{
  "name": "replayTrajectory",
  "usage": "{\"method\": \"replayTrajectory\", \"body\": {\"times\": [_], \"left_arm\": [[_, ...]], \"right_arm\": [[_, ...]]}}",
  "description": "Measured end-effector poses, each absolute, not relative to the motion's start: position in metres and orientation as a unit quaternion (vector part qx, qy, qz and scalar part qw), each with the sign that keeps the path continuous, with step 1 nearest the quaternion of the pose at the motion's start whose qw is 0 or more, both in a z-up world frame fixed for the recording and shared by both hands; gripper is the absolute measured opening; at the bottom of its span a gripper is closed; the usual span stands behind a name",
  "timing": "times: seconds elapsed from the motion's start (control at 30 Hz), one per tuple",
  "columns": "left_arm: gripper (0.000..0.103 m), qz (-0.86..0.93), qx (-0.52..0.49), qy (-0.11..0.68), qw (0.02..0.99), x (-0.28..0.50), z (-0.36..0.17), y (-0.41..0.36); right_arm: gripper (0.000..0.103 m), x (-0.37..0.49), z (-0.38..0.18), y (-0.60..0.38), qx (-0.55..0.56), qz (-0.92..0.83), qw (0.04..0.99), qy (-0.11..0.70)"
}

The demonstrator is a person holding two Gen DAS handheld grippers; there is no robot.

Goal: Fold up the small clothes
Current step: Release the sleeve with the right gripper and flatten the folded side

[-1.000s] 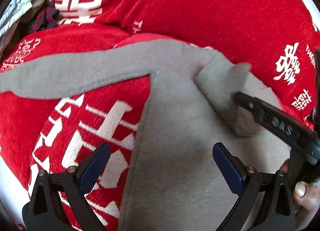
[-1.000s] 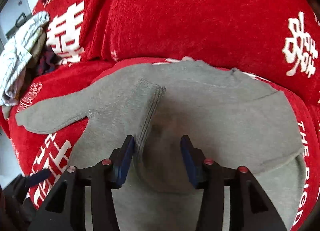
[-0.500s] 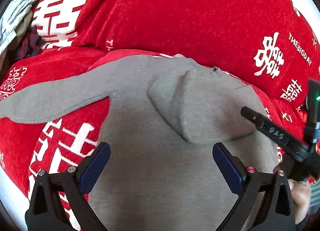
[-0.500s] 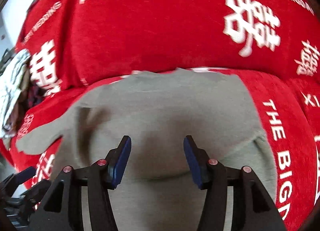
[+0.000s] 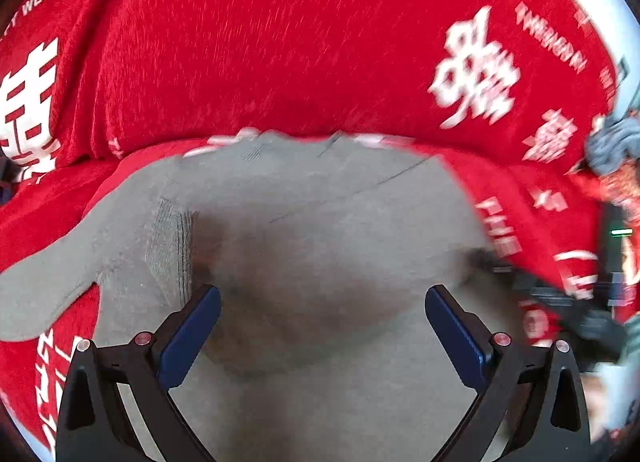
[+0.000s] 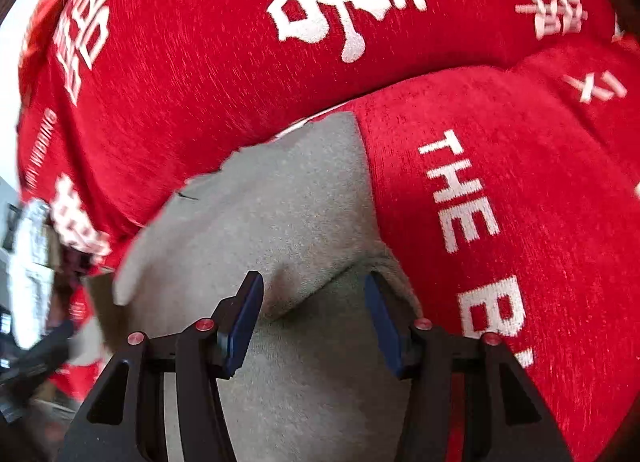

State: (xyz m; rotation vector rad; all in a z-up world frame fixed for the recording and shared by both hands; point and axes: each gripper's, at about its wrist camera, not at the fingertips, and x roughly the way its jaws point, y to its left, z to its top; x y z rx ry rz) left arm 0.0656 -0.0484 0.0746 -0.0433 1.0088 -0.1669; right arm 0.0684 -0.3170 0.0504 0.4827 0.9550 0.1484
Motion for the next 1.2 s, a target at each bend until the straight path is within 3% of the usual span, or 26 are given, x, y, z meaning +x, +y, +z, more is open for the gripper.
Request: {"method": "replayTrajectory", "body": {"times": [0.27, 0.5, 0.57, 0.63, 0.7, 0.77, 0.9, 1.2], "left_arm": [[0.102, 0.004, -0.061, 0.529, 0.847, 0.069, 0.025, 0.015], [0.102, 0.027, -0.05, 0.518, 0.854, 0.059, 0.023, 0.022], [0.102, 0.034, -0.042, 0.516, 0.855, 0.055, 0.023, 0.027], [0.102, 0.036, -0.055, 0.512, 0.856, 0.054, 0.026, 0.035], [0.102, 0.033, -0.082, 0.51, 0.855, 0.058, 0.029, 0.041], [0.102, 0.028, -0.088, 0.518, 0.851, 0.067, 0.027, 0.038], [0.102, 0.03, -0.037, 0.526, 0.849, 0.084, 0.018, 0.02], [0.102, 0.029, -0.065, 0.508, 0.859, 0.074, 0.027, 0.033]], "right_arm": [[0.057, 0.058, 0.082, -0.317, 0.189, 0.059, 0.892, 0.407], [0.057, 0.099, 0.055, -0.277, 0.144, 0.093, 0.87, 0.462], [0.05, 0.102, 0.048, -0.284, 0.145, 0.08, 0.869, 0.467], [0.05, 0.104, 0.054, -0.285, 0.136, 0.065, 0.873, 0.464], [0.054, 0.106, 0.064, -0.277, 0.095, 0.038, 0.886, 0.453], [0.064, 0.116, 0.064, -0.271, 0.084, 0.036, 0.885, 0.457], [0.063, 0.158, 0.04, -0.27, 0.086, 0.013, 0.853, 0.515], [0.064, 0.144, 0.061, -0.24, 0.044, 0.007, 0.868, 0.494]]}}
